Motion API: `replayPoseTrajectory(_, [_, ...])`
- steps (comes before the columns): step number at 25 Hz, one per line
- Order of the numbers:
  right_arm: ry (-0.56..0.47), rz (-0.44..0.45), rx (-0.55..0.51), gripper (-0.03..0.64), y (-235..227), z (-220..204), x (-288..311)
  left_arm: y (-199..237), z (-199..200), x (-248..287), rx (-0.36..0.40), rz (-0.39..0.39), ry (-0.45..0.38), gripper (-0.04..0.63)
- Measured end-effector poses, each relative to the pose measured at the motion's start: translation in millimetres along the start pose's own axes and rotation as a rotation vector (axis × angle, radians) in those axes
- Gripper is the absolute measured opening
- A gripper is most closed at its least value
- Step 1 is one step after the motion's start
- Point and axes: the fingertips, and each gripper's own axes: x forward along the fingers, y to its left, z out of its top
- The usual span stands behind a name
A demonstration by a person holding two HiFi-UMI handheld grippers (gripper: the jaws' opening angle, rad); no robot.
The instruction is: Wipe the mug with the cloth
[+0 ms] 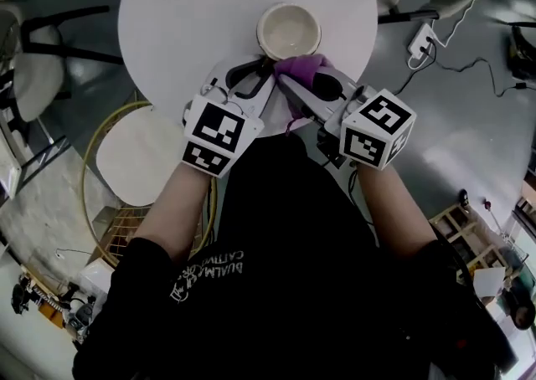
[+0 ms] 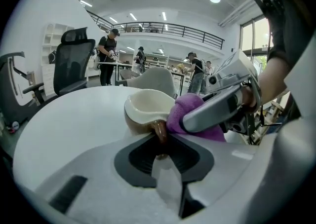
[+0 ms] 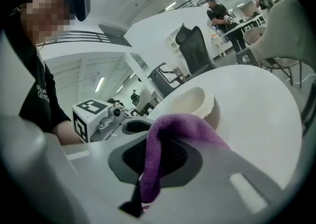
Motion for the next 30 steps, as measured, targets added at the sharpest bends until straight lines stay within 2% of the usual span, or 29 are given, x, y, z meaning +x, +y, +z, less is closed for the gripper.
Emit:
replayPoseTrajectory(3, [0.049, -0.012, 0.022, 0.031, -5, -4, -3, -4, -1, 4, 0.013, -0.041, 0.063, 0.063])
replayPoseTrajectory(7, [0.081, -0.033, 0.009, 0.032, -6, 5, -3, -1, 6, 2, -0.040, -0.064, 0.087, 0.063])
replayPoseTrajectory(10, [0.107, -0.006, -0.005, 0.032, -6, 7, -2, 1, 6, 1, -0.057, -0.057, 0.092, 0.064])
replayPoseTrajectory(15, [0.191, 0.065, -0.047, 0.031, -9, 5, -6, 0, 7, 6, -0.036, -0.063, 0.154, 0.064])
replayPoseTrajectory(18, [0.263, 0.101, -0.091, 0.031, -11, 3, -9, -2, 7, 6, -0.042, -0.068, 0.190, 0.064])
replayPoseTrajectory(24, [0.445, 0.153, -0.252, 0.031, -28, 0, -23, -3, 8, 11, -0.037, -0.055, 0.260, 0.064])
replayPoseTrajectory(30, [0.540, 0.196, -0.292, 0.032, -36, 1, -31, -5, 7, 11, -0.041, -0.053, 0.304, 0.063])
